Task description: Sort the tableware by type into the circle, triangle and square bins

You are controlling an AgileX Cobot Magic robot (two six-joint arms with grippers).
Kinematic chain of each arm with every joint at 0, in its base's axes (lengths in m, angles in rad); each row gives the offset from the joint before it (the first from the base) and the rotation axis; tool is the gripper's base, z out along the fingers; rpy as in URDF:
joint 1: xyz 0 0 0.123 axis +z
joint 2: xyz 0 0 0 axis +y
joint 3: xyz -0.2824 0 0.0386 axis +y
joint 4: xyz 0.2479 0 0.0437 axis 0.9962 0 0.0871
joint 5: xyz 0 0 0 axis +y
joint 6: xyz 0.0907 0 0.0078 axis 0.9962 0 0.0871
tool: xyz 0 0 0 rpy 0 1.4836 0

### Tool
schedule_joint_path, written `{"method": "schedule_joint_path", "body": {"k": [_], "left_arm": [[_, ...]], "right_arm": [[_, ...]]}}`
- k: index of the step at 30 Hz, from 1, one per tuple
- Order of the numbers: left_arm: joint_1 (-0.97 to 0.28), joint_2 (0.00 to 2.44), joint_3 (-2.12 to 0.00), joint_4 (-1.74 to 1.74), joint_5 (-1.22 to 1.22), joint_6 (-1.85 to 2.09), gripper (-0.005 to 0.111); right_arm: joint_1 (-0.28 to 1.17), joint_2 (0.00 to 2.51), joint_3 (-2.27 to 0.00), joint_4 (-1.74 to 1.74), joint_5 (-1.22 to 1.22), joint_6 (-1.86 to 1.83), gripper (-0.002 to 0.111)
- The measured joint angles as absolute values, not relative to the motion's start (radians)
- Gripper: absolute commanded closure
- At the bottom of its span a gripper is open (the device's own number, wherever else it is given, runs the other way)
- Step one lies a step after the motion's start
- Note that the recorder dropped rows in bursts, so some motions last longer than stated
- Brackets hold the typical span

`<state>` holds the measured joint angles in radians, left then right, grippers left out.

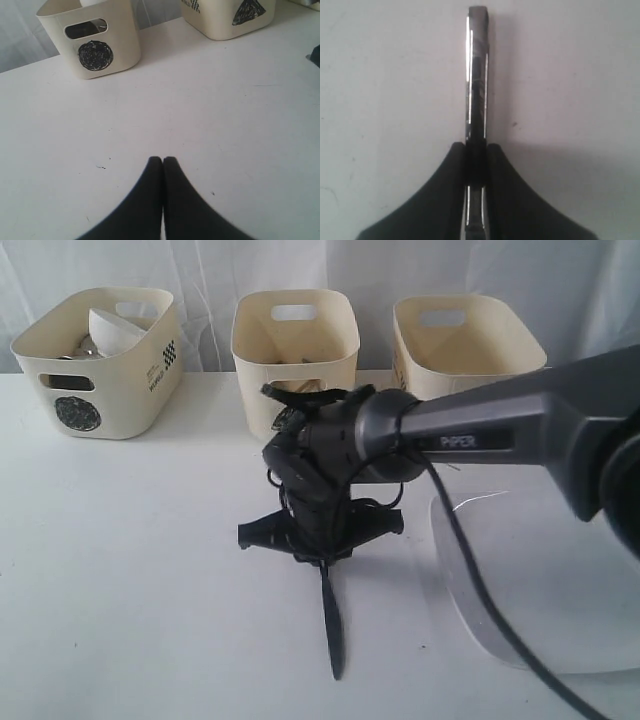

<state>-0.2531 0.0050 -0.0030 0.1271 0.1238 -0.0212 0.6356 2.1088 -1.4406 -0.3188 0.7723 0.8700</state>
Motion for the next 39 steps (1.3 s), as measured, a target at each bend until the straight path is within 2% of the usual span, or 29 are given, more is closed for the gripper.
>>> {"method": "schedule_joint_path", "body": {"k": [10,16,25,33,39], "left_arm": [[-0.253,0.005,-0.003,0.127,0.125,-0.019,0.107],[-0.253,0.005,-0.003,0.127,0.125,-0.019,0.107],[-0.253,0.005,-0.003,0.127,0.125,-0.019,0.107],[-0.253,0.005,-0.003,0.127,0.125,-0.019,0.107],[-0.253,0.005,-0.003,0.127,0.125,-0.019,0.107]], "right_arm": [[0.528,1.889,-1.291,-0.311,0.465,0.8,0.108],[0.473,1.852,-1.307,-0.278,0.387,0.701,0.108],[0.342,1.859,-1.54,-0.24,0.163,0.617,0.108],[0.275,2.124,-1.846,-0.159,0.124,0.615,0.108],[0.266,2.217,-1.977,-0.071,0.1,0.566,0.108]]}}
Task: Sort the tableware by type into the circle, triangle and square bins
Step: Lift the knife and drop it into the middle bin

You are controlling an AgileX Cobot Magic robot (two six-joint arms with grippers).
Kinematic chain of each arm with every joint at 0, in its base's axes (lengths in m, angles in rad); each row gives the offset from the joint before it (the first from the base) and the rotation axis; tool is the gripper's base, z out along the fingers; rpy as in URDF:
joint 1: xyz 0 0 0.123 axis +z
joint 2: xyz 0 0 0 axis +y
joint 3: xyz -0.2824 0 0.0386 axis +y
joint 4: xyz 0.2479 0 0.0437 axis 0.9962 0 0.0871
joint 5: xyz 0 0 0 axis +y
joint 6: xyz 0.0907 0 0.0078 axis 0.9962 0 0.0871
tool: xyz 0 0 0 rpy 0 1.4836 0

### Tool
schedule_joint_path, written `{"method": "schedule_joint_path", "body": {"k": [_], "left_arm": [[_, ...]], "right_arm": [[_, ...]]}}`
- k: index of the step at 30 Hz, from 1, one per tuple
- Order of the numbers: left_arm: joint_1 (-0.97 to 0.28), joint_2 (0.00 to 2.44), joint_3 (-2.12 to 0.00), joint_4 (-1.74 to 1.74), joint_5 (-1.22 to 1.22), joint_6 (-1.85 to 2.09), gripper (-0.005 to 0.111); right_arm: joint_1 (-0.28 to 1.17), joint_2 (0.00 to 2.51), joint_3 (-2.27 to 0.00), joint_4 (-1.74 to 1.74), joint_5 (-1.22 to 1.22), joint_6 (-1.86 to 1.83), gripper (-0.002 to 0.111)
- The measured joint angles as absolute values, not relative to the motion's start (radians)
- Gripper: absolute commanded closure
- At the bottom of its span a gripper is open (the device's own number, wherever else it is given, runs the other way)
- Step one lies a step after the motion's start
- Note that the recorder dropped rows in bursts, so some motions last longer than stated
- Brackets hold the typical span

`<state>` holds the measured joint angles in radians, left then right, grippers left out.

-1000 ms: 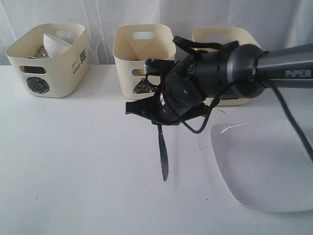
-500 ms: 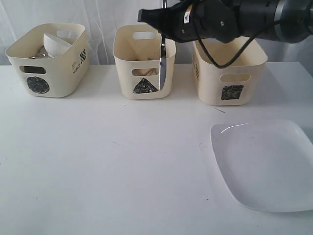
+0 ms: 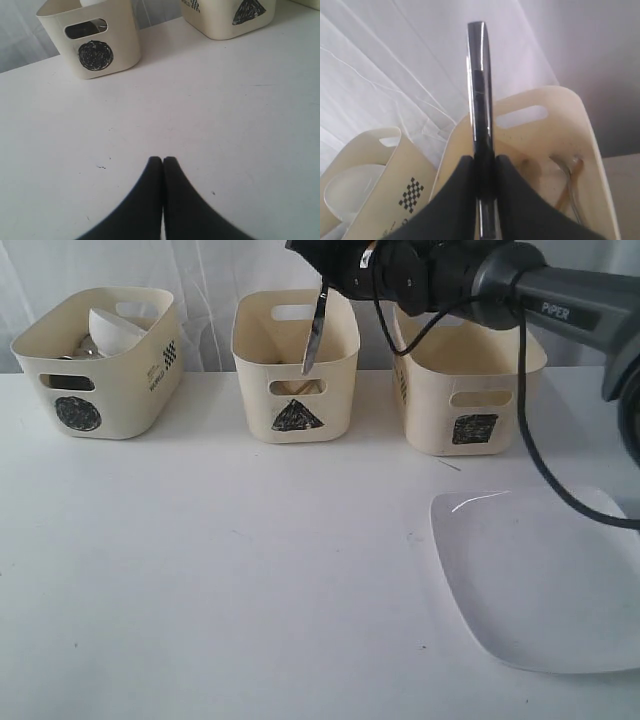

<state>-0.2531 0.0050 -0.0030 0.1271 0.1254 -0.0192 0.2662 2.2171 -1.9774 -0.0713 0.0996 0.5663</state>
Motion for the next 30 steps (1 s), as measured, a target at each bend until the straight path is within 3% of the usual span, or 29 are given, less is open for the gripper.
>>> {"method": "schedule_joint_path", "body": {"k": [10,20,22,24,30], "left_arm": [[-0.253,0.005,-0.003,0.127,0.125,-0.019,0.107],[-0.253,0.005,-0.003,0.127,0.125,-0.019,0.107],[-0.253,0.005,-0.003,0.127,0.125,-0.019,0.107],[-0.253,0.005,-0.003,0.127,0.125,-0.019,0.107],[-0.253,0.005,-0.003,0.127,0.125,-0.019,0.107]], "right_arm": [[0.26,2.401,-2.2,0.029,0.07,0.507,0.108],[0.259,2.44,-2.233,0.051,0.217,0.424,0.107],[0.258,2.433,-2.236,0.051,0.237,0.399,0.098],[0.258,2.429,-2.236,0.051,0.245,0.372,0.078],[0.256,2.429,-2.236,0.051,0.261,0.322,0.075]]}}
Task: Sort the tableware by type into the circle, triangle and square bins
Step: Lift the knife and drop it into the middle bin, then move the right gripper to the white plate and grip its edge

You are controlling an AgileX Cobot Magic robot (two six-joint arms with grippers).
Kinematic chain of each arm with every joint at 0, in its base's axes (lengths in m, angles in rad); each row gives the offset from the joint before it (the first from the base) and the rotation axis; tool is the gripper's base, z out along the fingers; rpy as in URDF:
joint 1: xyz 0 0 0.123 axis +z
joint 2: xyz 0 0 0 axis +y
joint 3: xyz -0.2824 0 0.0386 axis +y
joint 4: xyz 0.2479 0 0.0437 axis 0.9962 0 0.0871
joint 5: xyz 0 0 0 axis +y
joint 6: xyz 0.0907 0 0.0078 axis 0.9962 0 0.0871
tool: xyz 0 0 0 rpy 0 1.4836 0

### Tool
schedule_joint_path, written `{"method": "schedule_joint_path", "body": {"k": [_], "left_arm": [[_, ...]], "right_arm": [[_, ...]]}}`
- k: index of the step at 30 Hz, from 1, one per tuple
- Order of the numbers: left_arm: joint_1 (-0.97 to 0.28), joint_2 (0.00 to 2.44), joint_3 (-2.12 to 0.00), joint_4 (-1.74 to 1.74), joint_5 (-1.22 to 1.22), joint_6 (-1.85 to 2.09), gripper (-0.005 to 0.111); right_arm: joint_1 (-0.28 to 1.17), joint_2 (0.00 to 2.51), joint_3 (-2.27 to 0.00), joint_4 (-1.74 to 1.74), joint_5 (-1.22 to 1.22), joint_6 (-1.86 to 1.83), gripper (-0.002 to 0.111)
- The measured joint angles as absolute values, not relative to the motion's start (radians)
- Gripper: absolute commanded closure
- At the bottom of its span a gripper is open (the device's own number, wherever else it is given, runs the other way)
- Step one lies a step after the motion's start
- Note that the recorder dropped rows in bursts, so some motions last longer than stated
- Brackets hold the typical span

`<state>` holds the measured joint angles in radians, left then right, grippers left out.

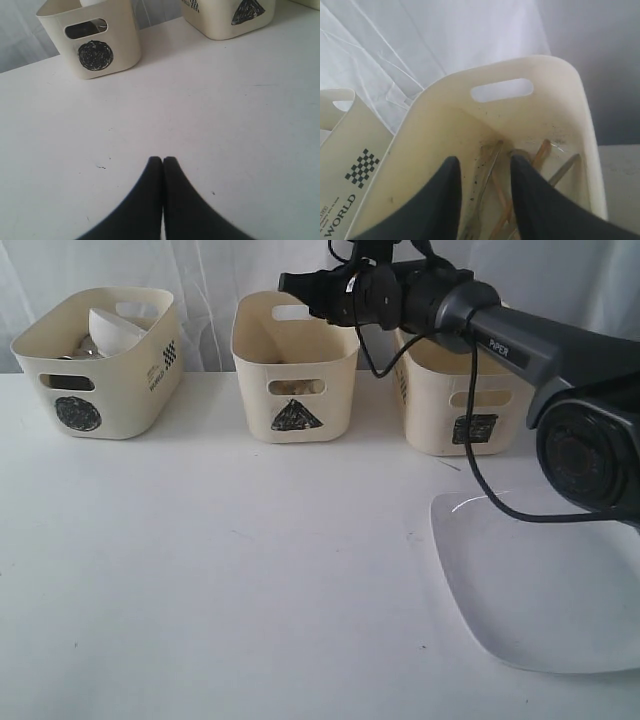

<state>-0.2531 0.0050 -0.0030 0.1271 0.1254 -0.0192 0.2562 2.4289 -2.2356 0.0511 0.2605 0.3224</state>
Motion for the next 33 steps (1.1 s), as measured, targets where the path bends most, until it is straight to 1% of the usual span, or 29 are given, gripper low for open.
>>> {"method": "schedule_joint_path", "body": {"k": [7,12,17,25,27,31,33], "left_arm": [[-0.253,0.005,-0.003,0.127,0.125,-0.019,0.107],[-0.253,0.005,-0.003,0.127,0.125,-0.019,0.107],[-0.253,0.005,-0.003,0.127,0.125,-0.019,0.107],[-0.253,0.005,-0.003,0.127,0.125,-0.019,0.107],[-0.253,0.005,-0.003,0.127,0.125,-0.019,0.107],[-0.253,0.005,-0.003,0.127,0.125,-0.019,0.107],[-0.253,0.005,-0.003,0.127,0.125,-0.019,0.107]], "right_arm": [[0.256,2.383,-2.233,0.019,0.419,0.276,0.075],[0.256,2.281,-2.127,-0.043,0.499,0.245,0.075],[0.256,2.14,-1.913,-0.095,0.619,0.137,0.075],[0.303,1.844,-1.476,-0.177,0.718,-0.008,0.075],[0.332,1.771,-1.373,-0.193,0.722,-0.039,0.072],[0.406,1.606,-1.144,-0.233,0.726,-0.076,0.057],[0.439,1.544,-1.042,-0.247,0.741,-0.08,0.053]]}}
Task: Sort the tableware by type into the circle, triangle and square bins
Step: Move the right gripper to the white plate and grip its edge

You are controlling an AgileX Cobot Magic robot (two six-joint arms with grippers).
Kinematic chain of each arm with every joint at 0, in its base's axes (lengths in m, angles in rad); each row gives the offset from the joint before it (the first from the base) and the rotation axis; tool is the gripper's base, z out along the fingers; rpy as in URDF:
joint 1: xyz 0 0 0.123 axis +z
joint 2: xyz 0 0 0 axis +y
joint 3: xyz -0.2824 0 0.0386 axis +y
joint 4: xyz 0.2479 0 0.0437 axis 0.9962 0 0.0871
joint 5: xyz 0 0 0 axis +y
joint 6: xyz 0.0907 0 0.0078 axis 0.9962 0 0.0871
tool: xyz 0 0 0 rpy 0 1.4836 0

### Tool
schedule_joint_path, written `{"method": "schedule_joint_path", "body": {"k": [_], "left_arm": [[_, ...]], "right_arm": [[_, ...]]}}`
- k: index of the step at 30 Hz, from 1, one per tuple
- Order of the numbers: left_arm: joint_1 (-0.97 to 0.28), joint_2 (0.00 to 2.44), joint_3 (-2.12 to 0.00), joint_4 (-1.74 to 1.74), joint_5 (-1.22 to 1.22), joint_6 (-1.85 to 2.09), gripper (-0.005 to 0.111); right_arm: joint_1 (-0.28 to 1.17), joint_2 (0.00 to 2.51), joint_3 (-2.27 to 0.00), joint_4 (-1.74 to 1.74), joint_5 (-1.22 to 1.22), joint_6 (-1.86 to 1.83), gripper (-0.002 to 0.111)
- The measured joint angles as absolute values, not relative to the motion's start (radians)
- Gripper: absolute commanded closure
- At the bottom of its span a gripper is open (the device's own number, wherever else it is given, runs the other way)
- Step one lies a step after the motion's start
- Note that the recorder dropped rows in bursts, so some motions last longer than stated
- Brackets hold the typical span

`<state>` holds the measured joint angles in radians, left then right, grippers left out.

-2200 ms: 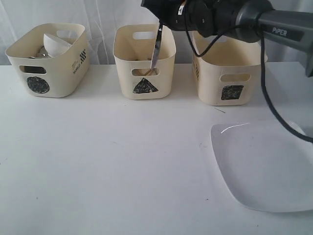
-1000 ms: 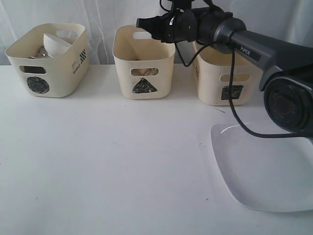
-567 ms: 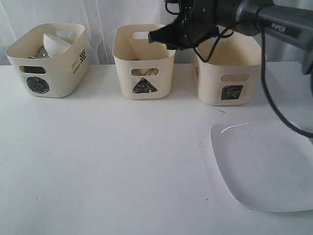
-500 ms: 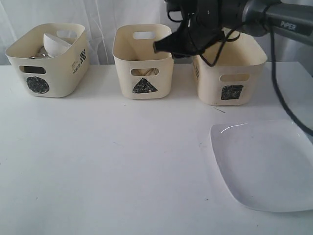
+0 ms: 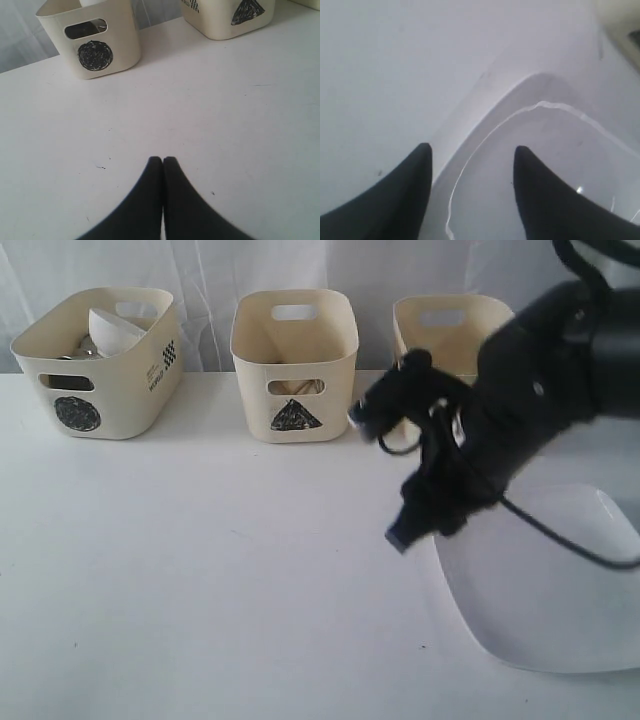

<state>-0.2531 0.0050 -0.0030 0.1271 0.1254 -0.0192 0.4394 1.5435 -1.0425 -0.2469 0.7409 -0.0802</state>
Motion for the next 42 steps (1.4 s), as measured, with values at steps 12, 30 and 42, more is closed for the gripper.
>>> {"method": "schedule_joint_path", "body": {"k": [12,30,42], "left_arm": [[-0.253,0.005,-0.003,0.127,0.125,-0.019,0.107],[-0.253,0.005,-0.003,0.127,0.125,-0.019,0.107],[-0.253,0.005,-0.003,0.127,0.125,-0.019,0.107]], "right_arm": [[0.571,1.423,-0.666,-0.375,0.809,-0.028,0.052],[0.598,1.421,-0.591,-0.429,0.632,0.0,0.052],[0.598,1.592,-0.588,-0.583,0.584,0.188,0.1]]}}
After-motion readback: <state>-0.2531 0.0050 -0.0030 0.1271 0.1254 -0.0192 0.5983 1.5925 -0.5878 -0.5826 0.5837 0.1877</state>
